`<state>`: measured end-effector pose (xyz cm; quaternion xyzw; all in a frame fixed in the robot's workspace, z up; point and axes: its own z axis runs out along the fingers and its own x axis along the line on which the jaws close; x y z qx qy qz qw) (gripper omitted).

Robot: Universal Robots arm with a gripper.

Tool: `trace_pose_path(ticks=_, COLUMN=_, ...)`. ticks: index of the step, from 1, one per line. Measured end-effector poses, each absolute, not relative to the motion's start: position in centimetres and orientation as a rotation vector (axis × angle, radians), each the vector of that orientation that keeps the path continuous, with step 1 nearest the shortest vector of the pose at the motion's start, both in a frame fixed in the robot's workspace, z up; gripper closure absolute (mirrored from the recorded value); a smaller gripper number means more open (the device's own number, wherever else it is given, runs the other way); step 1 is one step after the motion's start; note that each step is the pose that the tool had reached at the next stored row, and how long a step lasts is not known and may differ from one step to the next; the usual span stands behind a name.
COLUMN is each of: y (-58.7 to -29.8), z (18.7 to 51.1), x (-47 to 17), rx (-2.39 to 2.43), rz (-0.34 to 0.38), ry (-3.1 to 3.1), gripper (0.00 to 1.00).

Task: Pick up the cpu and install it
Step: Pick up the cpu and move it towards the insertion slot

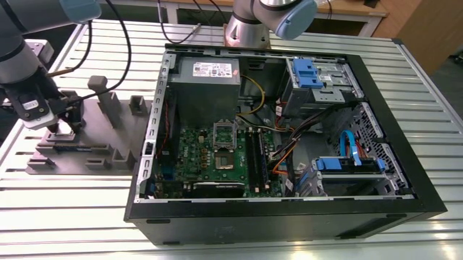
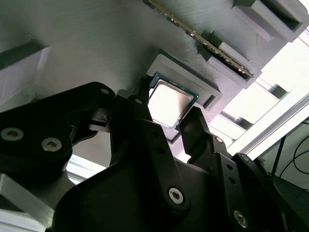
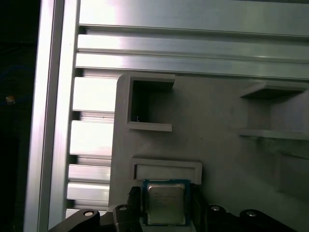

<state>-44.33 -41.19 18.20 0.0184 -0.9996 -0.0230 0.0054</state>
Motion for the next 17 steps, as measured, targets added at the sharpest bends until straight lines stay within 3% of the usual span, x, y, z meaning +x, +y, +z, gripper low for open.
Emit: trace_pose_path(ticks=17, y=-41.18, z=18.21, x=-44.3, rx=0.058, rz=-0.072, ry=-3.129, gripper=0.53)
